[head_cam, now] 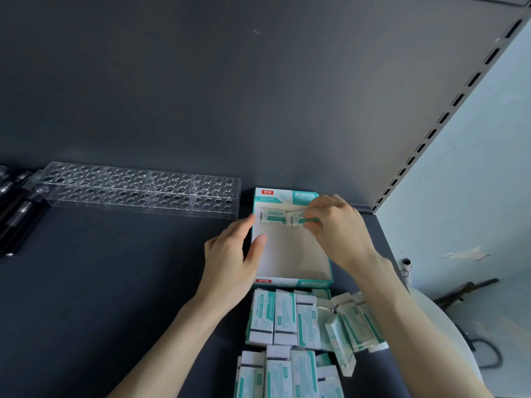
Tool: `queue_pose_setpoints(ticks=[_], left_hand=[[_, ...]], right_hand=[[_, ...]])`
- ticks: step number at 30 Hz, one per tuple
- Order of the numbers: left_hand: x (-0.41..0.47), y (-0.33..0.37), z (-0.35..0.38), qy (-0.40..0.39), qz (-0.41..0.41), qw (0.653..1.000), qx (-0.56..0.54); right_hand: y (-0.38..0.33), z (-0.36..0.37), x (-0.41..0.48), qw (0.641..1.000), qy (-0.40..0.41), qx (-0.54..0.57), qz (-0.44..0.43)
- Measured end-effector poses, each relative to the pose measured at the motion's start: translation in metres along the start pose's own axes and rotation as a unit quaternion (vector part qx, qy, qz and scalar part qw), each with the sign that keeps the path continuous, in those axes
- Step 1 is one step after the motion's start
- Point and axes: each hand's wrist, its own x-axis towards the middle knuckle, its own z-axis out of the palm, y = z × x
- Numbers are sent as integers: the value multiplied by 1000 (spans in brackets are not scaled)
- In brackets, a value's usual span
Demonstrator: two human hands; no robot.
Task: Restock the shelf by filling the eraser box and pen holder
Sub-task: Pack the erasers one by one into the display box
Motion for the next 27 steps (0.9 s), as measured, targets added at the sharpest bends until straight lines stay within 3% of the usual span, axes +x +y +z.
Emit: queue_pose_setpoints(ticks=[11, 16, 20, 23, 27], left_hand=[[0, -3, 0, -4, -2, 1000, 13], [0, 3, -3, -16, -8, 999, 33], [-1, 9, -9, -18, -22, 999, 18], [-1, 16, -18, 1, 15, 999, 35], [-17, 21, -35, -14, 71, 997, 41]], right_hand=[[-1, 5, 6, 1000, -16, 7, 25], [4, 7, 9, 999, -32, 12, -8], [5, 1, 1, 996, -11, 91, -4], [-12, -18, -19, 981, 28, 188, 34], [-34, -38, -60, 963, -40, 263, 45]])
